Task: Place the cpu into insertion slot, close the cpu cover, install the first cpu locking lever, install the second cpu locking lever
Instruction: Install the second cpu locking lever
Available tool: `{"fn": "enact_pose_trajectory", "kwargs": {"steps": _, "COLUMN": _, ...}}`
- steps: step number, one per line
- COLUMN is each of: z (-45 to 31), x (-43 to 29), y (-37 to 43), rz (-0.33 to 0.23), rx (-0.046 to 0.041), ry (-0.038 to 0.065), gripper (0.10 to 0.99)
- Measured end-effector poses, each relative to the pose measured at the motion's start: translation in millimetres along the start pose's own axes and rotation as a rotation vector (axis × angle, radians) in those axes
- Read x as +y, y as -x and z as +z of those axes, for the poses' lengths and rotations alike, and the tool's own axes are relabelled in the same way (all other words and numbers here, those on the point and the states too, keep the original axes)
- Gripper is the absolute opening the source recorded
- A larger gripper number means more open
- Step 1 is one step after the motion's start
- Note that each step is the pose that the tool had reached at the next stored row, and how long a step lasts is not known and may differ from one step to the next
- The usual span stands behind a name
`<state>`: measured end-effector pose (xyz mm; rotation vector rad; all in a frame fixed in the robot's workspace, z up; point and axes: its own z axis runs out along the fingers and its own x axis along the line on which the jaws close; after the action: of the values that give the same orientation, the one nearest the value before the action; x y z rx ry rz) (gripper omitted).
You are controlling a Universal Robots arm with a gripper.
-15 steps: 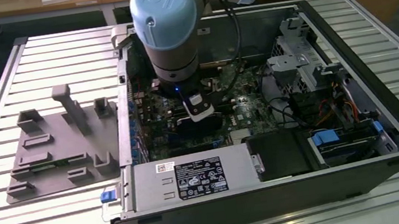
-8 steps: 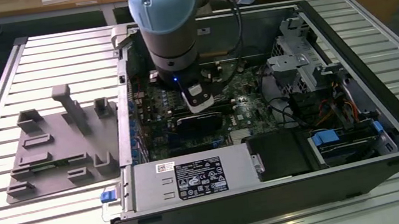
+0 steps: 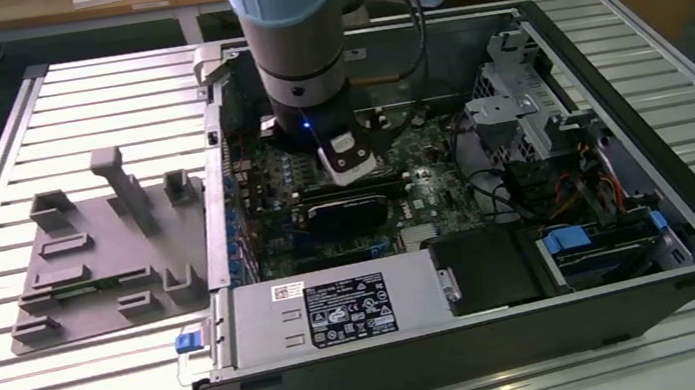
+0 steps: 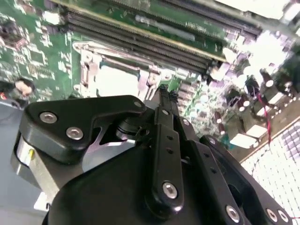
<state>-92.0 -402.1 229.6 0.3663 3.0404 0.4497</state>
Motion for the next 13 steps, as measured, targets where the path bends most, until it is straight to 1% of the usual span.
{"fn": "enact_pose_trajectory", "kwargs": {"steps": 2, "z": 0.6, "x": 1.5, "y": 6.3, "rz": 0.0, "rx": -0.0016, "ry": -0.007, "gripper": 0.102}}
{"fn": "enact_pose_trajectory", "kwargs": {"steps": 5, "z": 1.4, "x": 3.9, "y": 17.0, "rz": 0.0, "rx": -0.0021, "ry": -0.013, "gripper": 0.102}}
{"fn": "enact_pose_trajectory", "kwargs": {"steps": 8, "z": 2.2, "x": 6.3, "y": 25.7, "rz": 0.0, "rx": -0.0024, "ry": -0.022, "gripper": 0.102}}
{"fn": "enact_pose_trajectory", "kwargs": {"steps": 10, "z": 2.9, "x": 8.2, "y": 29.6, "rz": -0.001, "rx": -0.0029, "ry": -0.033, "gripper": 0.102}}
{"fn": "enact_pose_trajectory", "kwargs": {"steps": 11, "z": 3.3, "x": 9.2, "y": 31.1, "rz": -0.001, "rx": -0.0033, "ry": -0.04, "gripper": 0.102}}
{"fn": "enact_pose_trajectory", "kwargs": {"steps": 13, "z": 4.4, "x": 11.4, "y": 33.3, "rz": -0.001, "rx": -0.0046, "ry": -0.059, "gripper": 0.102}}
